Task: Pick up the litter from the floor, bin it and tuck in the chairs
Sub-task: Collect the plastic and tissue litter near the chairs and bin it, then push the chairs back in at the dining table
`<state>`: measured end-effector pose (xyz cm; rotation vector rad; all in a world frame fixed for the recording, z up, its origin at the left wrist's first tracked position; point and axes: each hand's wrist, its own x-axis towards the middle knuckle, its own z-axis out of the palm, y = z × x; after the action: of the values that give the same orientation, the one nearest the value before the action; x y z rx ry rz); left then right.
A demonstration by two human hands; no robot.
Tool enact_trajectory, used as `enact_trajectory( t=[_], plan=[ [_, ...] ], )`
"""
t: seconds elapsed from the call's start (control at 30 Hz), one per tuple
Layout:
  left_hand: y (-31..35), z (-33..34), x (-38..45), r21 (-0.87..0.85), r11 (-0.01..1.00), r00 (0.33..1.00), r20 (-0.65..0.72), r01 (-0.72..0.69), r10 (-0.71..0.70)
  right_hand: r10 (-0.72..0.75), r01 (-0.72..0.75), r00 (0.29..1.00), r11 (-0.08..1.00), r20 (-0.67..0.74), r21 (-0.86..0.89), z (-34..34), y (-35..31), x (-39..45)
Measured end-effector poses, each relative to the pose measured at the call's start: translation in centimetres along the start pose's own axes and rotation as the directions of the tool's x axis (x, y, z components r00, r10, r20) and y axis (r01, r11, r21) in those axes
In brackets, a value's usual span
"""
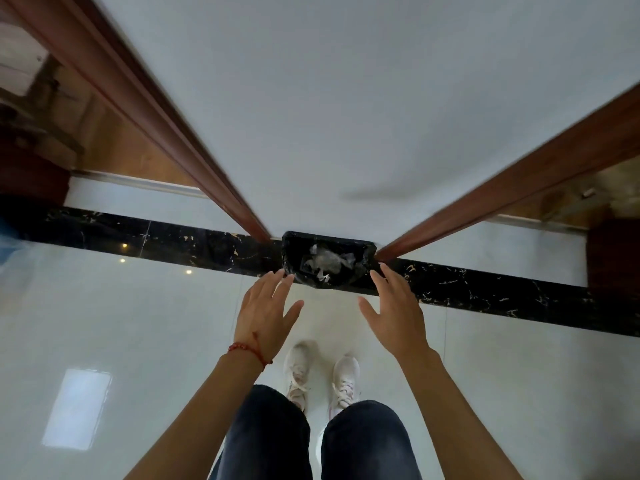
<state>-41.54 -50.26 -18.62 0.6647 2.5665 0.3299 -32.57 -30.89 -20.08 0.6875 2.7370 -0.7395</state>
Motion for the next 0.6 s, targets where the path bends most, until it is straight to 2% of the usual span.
enact_trajectory(
  t=[0.27, 0.4, 0.6],
  plan=[
    [6.0, -6.1, -2.7, 0.000, 0.999, 0.999, -0.036, -0.040, 0.040, -0.021, 0.021, 1.000, 1.000, -0.005, -0.007, -7.6, -1.0, -5.0],
    [9.3, -8.2, -3.2, -0.009, 0.992, 0.989, -0.083, -0.123, 0.122, -0.005, 0.004, 0.999, 1.000, -0.053, -0.001, -10.5, -0.9, -6.8],
    [12.6, -10.5, -3.3, 0.084, 0.960, 0.961, -0.053, -0.266, 0.271, 0.067, -0.073, 0.982, 0.997, -0.175, -0.027, -14.2, -0.4, -9.4]
  ],
)
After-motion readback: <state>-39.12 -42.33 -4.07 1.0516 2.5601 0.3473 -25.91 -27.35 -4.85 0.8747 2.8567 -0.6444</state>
